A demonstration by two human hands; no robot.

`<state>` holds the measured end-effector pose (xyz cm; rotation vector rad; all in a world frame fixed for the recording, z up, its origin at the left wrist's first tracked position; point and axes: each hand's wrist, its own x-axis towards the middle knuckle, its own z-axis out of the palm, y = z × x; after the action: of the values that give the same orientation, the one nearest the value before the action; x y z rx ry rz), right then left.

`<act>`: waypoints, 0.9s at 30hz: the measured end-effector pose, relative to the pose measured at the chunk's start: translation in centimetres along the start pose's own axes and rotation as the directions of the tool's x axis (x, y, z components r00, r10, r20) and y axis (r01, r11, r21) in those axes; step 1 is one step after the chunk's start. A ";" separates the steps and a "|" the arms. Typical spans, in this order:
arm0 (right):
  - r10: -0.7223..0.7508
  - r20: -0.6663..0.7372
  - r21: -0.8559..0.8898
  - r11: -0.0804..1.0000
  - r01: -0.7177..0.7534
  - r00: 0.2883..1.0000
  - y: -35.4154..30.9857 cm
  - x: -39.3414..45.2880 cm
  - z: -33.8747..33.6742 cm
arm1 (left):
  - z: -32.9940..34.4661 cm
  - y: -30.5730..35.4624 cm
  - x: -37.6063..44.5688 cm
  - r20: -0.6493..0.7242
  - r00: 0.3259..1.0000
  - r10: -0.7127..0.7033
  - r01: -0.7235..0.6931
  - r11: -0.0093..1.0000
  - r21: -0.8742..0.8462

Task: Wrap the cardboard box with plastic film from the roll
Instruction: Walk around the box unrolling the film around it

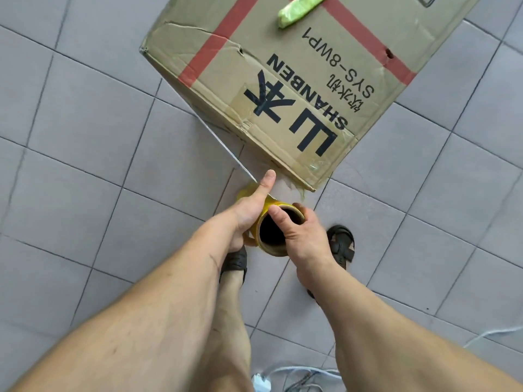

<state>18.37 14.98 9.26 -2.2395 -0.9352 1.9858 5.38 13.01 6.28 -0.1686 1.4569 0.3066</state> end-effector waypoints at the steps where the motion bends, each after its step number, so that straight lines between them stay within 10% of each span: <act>1: 0.010 0.018 -0.005 1.000 -0.010 1.000 0.0 0.2 -0.5 | 0.3 -0.2 -0.1 -0.001 1.000 -0.006 0.006 1.000 -0.024; 7: -0.060 0.122 -0.122 0.990 0.075 0.991 -0.4 0.8 -4.1 | 3.8 -1.9 -0.4 -0.014 0.999 -0.036 0.035 0.995 -0.090; 11: -0.039 0.187 -0.150 0.986 0.068 0.982 -0.8 1.5 -6.1 | 6.3 -1.5 0.0 -0.198 0.964 0.175 -0.188 0.981 -0.048; 27: -0.105 0.238 -0.508 0.834 0.216 0.966 -4.9 4.1 -11.8 | 13.7 -1.2 1.7 0.026 0.999 0.023 0.001 0.724 -0.690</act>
<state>27.12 25.18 9.74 -2.0936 -1.8364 2.0951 18.86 16.13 6.05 -0.7623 1.2476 0.8615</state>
